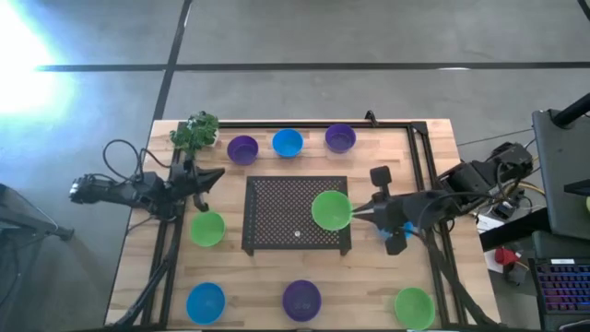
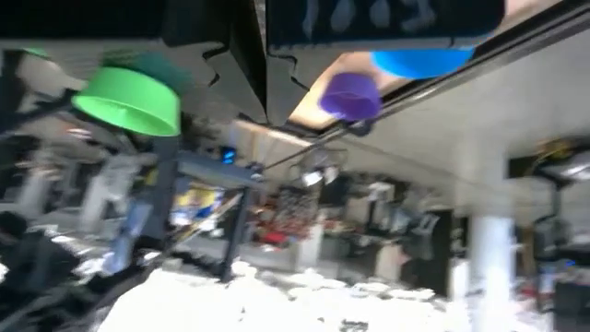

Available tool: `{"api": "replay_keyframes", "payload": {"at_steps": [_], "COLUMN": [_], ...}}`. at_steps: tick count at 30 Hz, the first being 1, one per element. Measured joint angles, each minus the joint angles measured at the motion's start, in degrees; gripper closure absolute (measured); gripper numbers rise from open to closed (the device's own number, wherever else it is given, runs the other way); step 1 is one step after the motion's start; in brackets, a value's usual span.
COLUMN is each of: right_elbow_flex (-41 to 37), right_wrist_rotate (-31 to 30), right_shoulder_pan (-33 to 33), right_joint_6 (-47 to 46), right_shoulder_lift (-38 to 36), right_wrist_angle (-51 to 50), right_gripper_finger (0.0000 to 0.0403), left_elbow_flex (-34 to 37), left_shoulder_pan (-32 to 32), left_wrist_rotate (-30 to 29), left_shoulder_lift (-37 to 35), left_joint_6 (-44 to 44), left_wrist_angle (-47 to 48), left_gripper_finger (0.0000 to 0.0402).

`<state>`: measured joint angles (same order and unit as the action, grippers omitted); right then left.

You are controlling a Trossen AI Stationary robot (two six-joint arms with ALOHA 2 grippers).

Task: Pick & Place Mini bowls
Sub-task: Put the bottom left blue bowl on the shelf

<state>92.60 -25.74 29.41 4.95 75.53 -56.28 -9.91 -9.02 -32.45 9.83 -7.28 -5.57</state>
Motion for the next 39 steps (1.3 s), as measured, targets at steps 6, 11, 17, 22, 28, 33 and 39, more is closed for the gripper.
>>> {"api": "replay_keyframes", "payload": {"at_steps": [6,11,17,22,28,33,39], "right_elbow_flex": [0.00,-0.02,-0.03,-0.02,-0.03,-0.03,-0.02], "right_wrist_rotate": [0.04,0.10,0.22,0.24,0.26,0.28,0.28], "right_shoulder_pan": [0.00,-0.02,0.00,0.00,0.00,0.00,-0.01], "right_joint_6": [-0.39,-0.44,-0.29,-0.30,-0.44,-0.68,-1.09], "right_shoulder_lift": [-1.34,-1.72,-1.77,-2.04,-2.06,-2.06,-2.06], "right_wrist_angle": [-0.07,-0.46,-0.51,-0.52,-0.97,-0.96,-0.95], "right_gripper_finger": [0.0368,0.0368,0.0368,0.0369,0.0369,0.0369,0.0369], "left_elbow_flex": [-9.86,-18.97,-29.62,-36.60,-42.76,-46.81,-49.10], "left_shoulder_pan": [0.00,0.00,-0.05,-0.87,-3.67,-8.69,-16.22], "left_wrist_rotate": [-1.64,-1.68,5.07,12.69,21.31,22.34,21.10], "left_shoulder_lift": [7.97,15.20,25.05,32.64,40.64,45.98,50.13], "left_joint_6": [-2.84,-7.71,-9.43,-7.03,-3.73,-5.59,-11.30], "left_wrist_angle": [10.14,23.91,39.37,47.49,53.68,58.30,61.14], "left_gripper_finger": [0.0402,0.0402,0.0402,0.0402,0.0402,0.0402,0.0402]}}
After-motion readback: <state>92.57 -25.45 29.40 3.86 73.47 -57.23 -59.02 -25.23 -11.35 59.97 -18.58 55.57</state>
